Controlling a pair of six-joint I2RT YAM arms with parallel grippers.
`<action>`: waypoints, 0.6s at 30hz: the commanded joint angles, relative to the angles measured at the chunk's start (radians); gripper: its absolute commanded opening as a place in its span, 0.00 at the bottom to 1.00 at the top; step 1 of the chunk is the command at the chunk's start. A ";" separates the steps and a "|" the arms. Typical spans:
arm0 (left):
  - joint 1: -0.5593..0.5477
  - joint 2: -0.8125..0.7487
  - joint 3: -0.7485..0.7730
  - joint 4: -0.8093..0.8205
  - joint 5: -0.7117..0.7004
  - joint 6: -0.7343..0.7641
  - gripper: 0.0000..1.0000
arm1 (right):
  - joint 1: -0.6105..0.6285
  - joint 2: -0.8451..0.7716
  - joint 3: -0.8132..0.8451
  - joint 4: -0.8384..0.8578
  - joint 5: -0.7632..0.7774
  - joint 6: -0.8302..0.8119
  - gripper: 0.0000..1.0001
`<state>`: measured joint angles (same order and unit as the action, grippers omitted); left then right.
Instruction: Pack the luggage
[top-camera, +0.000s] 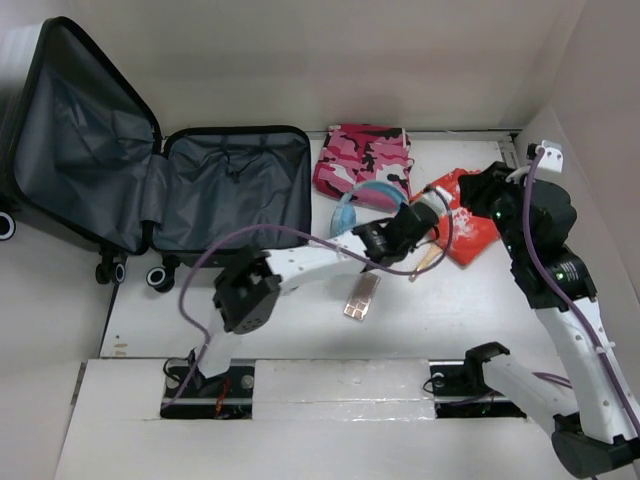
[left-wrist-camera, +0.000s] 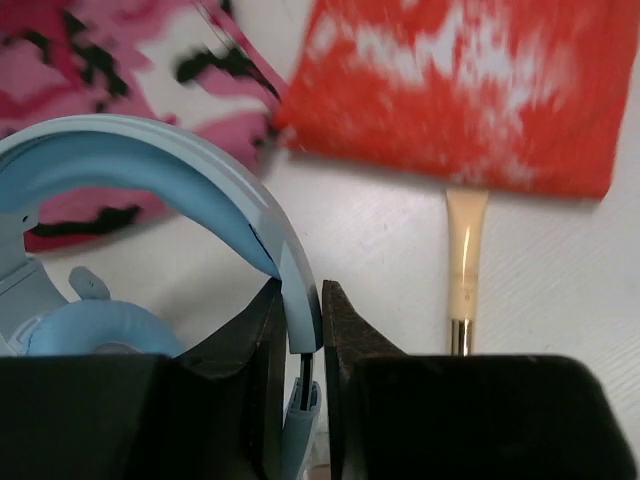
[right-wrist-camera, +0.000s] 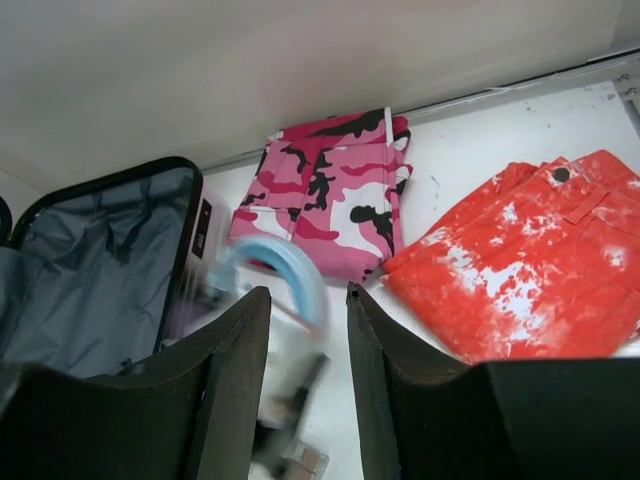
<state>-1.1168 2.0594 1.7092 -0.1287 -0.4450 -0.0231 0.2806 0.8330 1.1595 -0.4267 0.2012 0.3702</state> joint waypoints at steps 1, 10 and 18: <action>0.046 -0.232 0.004 0.109 -0.152 0.061 0.00 | -0.008 0.000 -0.020 0.072 -0.020 0.001 0.43; 0.402 -0.435 -0.164 0.152 -0.280 -0.124 0.00 | -0.008 0.049 -0.165 0.140 -0.163 0.021 0.41; 0.679 -0.208 -0.131 -0.018 -0.357 -0.281 0.00 | 0.092 0.162 -0.257 0.177 -0.154 0.021 0.40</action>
<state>-0.4641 1.7939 1.5574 -0.0490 -0.7475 -0.2375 0.3206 0.9840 0.9165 -0.3241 0.0566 0.3870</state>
